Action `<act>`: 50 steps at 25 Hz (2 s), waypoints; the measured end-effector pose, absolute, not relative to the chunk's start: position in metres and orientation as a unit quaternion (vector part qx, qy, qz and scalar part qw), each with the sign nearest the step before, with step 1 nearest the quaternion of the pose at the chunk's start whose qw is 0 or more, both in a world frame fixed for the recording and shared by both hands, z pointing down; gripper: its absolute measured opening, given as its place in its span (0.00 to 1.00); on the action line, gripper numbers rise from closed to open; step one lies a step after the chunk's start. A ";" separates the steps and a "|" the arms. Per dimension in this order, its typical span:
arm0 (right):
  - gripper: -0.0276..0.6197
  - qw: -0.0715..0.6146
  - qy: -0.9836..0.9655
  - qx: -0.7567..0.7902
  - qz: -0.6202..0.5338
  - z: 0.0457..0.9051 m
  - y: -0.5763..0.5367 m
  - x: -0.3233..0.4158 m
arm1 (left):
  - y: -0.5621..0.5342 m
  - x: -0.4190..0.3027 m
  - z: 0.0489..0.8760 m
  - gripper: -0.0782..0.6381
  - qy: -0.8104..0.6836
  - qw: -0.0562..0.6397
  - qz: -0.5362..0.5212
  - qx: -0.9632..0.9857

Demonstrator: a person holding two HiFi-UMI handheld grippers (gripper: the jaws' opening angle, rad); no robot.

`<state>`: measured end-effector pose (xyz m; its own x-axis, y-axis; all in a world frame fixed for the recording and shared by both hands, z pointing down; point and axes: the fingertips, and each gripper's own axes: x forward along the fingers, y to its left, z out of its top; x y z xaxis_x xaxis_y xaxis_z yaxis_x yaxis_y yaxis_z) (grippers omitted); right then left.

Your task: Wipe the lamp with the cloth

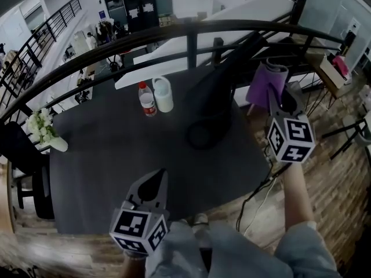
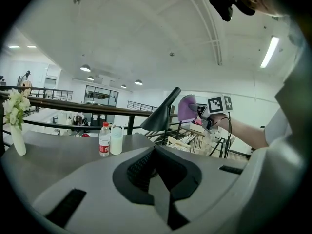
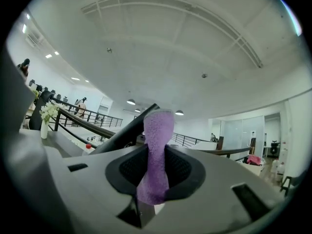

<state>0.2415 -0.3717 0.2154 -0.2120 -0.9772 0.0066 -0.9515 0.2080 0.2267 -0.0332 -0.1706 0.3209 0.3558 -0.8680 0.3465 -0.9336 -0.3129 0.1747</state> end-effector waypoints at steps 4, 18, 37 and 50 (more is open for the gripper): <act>0.18 0.075 -0.762 0.635 -0.103 0.199 -0.388 0.242 | -0.171 -0.043 0.325 0.11 -0.557 0.177 0.096 0.806; 0.18 0.092 -0.767 0.618 -0.145 0.182 -0.404 0.192 | -0.172 -0.070 0.336 0.11 -0.555 0.189 0.092 0.805; 0.18 0.190 -0.815 0.524 -0.159 0.247 -0.375 0.084 | -0.172 -0.093 0.343 0.11 -0.561 0.197 0.086 0.799; 0.18 0.233 -0.850 0.454 -0.135 0.293 -0.350 0.024 | -0.167 -0.103 0.348 0.11 -0.565 0.203 0.084 0.795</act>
